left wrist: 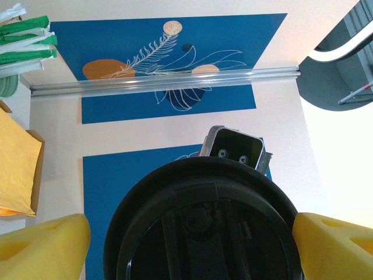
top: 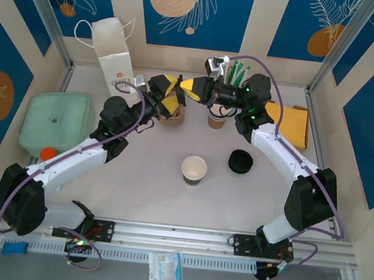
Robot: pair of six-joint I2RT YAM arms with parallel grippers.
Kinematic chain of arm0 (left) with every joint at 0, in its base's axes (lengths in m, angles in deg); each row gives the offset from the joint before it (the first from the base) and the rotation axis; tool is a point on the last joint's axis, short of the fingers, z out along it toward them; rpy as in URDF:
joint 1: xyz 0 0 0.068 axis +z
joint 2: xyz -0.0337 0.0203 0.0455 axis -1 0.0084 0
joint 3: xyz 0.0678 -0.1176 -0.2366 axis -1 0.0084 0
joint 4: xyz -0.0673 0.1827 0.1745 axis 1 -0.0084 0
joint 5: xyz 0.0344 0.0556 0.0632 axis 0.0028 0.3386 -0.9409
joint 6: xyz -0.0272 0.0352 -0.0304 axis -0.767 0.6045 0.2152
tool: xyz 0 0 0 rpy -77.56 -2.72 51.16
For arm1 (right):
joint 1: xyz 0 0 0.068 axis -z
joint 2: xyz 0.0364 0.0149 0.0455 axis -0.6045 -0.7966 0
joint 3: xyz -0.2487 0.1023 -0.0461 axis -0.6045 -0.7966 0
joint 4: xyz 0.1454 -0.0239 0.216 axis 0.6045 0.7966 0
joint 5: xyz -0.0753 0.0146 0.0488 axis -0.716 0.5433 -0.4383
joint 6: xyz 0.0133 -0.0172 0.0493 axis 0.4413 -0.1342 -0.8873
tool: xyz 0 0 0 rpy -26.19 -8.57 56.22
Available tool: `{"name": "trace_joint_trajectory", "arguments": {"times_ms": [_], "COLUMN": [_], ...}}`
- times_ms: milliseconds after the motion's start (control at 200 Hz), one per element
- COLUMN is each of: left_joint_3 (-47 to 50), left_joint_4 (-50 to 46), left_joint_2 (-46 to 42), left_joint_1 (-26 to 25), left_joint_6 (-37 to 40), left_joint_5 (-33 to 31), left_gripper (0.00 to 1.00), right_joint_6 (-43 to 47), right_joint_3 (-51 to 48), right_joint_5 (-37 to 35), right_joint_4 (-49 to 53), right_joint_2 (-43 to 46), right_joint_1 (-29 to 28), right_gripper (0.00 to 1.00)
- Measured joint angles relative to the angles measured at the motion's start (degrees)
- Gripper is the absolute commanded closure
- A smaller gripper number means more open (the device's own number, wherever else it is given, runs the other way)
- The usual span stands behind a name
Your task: Pack the takeout coffee
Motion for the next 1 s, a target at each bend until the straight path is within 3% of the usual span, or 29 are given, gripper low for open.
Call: {"name": "trace_joint_trajectory", "arguments": {"times_ms": [495, 1000], "left_joint_3": [-0.04, -0.04], "left_joint_4": [1.14, 1.07], "left_joint_2": [0.39, 0.72], "left_joint_1": [-0.26, -0.26], "left_joint_6": [0.00, 0.00], "left_joint_5": [-0.24, -0.46], "left_gripper": [0.16, 0.08], "right_joint_6": [0.02, 1.97], "right_joint_3": [-0.02, -0.15], "right_joint_5": [0.00, -0.04], "right_joint_4": [-0.17, 0.46], "right_joint_2": [-0.15, -0.13], "right_joint_1": [-0.37, -0.61], "right_gripper": [1.00, 1.00]}}
